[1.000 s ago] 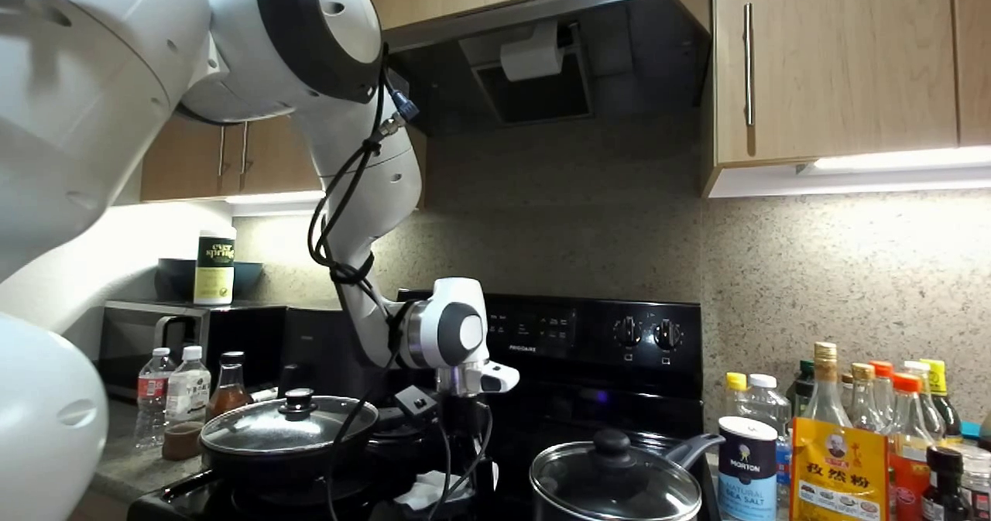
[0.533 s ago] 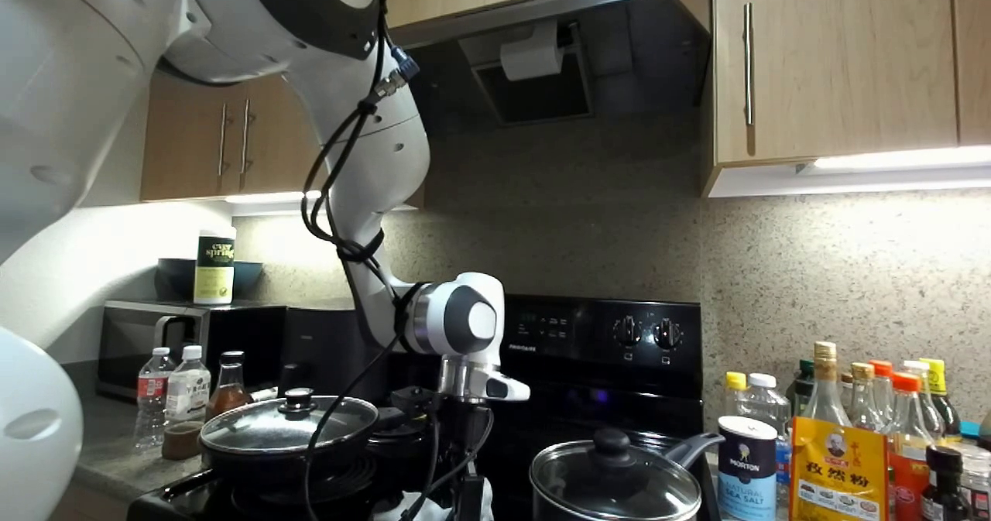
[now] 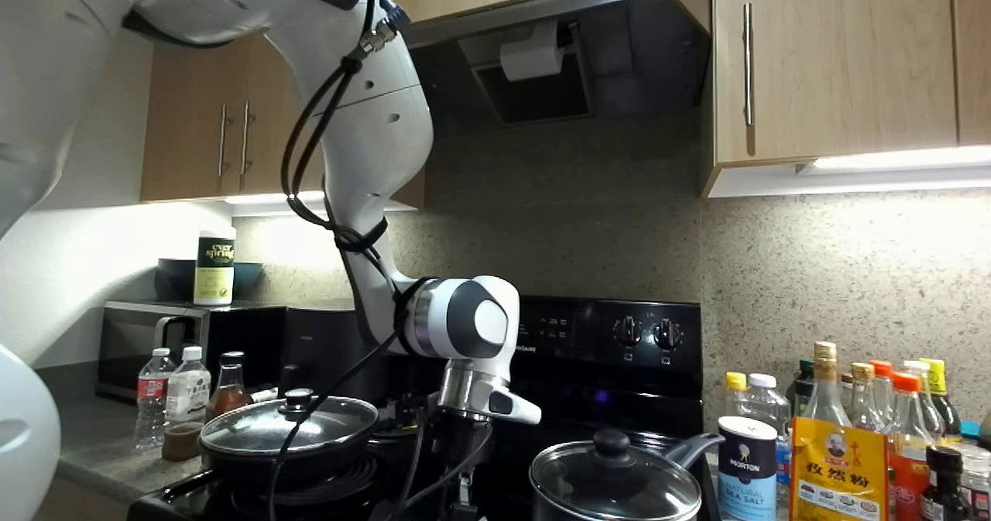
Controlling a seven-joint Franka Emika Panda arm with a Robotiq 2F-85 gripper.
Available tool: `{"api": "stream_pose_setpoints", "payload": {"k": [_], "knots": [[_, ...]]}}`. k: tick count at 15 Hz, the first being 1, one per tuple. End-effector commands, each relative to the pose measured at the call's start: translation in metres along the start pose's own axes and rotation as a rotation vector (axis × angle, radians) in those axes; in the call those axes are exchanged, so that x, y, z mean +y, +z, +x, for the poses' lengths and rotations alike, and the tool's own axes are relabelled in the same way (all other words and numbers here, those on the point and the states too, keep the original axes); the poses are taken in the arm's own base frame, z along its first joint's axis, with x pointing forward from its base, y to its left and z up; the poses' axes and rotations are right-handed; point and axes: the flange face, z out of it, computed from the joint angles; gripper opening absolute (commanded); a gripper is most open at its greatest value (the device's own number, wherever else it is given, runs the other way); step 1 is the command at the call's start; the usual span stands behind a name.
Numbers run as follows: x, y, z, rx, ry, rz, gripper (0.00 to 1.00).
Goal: Use the napkin to wipe the stove
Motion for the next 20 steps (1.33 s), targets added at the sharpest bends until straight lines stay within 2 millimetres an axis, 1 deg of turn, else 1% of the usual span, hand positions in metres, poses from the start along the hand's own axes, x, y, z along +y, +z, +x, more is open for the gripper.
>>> {"api": "stream_pose_setpoints", "payload": {"k": [1,3,5,6,8,10,14,16,17,18,20], "knots": [[0.006,0.009,0.014,0.109,0.057,0.026,0.0],[0.011,0.006,0.026,0.187,0.1,0.026,0.0],[0.014,0.006,0.034,0.233,0.136,0.022,0.0],[0.013,0.005,0.035,0.24,0.139,0.023,0.0],[0.003,0.0,0.03,0.252,0.114,0.036,0.0],[-0.014,-0.01,0.023,0.277,0.072,0.065,0.0],[-0.058,-0.037,0.008,0.367,-0.019,0.127,0.0],[-0.076,-0.048,0.01,0.406,-0.045,0.137,0.0],[-0.082,-0.052,0.016,0.422,-0.043,0.136,0.0],[-0.087,-0.055,0.021,0.434,-0.044,0.135,0.0],[-0.092,-0.057,0.036,0.456,-0.025,0.124,0.0]]}}
